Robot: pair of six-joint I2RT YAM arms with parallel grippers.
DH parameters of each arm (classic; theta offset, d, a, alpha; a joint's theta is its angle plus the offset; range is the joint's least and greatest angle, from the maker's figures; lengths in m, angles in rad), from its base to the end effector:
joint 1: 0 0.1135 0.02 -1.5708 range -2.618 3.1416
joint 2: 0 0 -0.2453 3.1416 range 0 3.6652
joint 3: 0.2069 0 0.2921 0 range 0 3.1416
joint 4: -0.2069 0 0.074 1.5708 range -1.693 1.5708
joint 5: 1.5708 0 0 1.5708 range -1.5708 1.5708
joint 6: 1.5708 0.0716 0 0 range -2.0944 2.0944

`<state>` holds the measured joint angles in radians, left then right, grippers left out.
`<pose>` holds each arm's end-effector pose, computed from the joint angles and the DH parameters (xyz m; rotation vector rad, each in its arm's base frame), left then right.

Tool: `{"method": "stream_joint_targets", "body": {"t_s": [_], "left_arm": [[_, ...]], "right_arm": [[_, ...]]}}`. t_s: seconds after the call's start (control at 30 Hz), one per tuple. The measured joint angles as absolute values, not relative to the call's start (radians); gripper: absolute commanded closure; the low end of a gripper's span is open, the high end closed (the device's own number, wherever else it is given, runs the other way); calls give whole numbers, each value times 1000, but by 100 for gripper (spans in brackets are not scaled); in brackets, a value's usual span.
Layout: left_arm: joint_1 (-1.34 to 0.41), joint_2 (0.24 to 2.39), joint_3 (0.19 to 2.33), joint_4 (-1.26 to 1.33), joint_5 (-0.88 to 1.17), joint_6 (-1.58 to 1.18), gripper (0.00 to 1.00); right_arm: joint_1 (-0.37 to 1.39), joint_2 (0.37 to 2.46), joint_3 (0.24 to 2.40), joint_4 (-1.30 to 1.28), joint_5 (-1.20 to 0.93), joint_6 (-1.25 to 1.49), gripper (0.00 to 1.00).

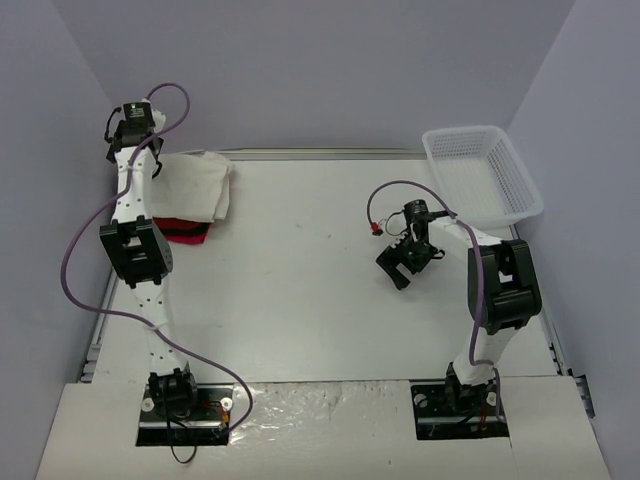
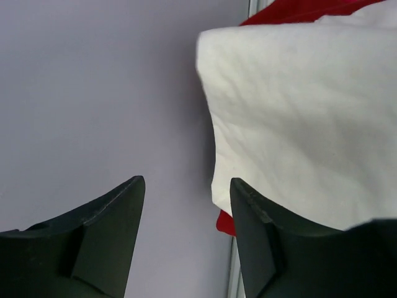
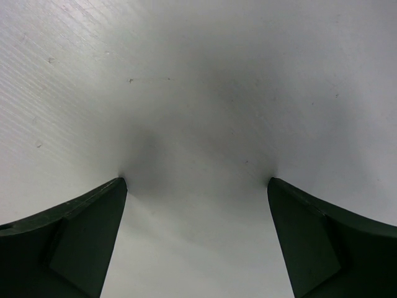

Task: Fold and stack the t-shirts
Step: Put the neatly folded tshirt into the corner of the board with the left arm

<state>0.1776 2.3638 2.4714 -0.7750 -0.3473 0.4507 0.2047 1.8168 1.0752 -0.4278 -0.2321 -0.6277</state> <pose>0.5701 0.1271 0.2885 0.1183 2.2887 0.7233 0.3758 0.0948 0.0703 -1.1483 2.4397 0.1921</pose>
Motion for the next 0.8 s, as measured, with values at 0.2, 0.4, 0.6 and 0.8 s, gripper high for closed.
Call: {"method": "stream_joint_targets", "body": {"t_s": [0.2,0.4,0.6,0.8], "left_arm": [[183,2318,2453,-764,-366,452,43],[194,2050,2190,-801,-227,356,43],[168,1518,1645,-694,25,257,39],[113,1102,1180,-558,212,213,37]], "right_arm": [[189,1815,1077,-421,-240,-628,7],[178,1779,1070,-413,-266,-635,6],[162,1676,1069,-475,-377,-609,0],[144,1359,1130,-474,-427,-542,0]]}}
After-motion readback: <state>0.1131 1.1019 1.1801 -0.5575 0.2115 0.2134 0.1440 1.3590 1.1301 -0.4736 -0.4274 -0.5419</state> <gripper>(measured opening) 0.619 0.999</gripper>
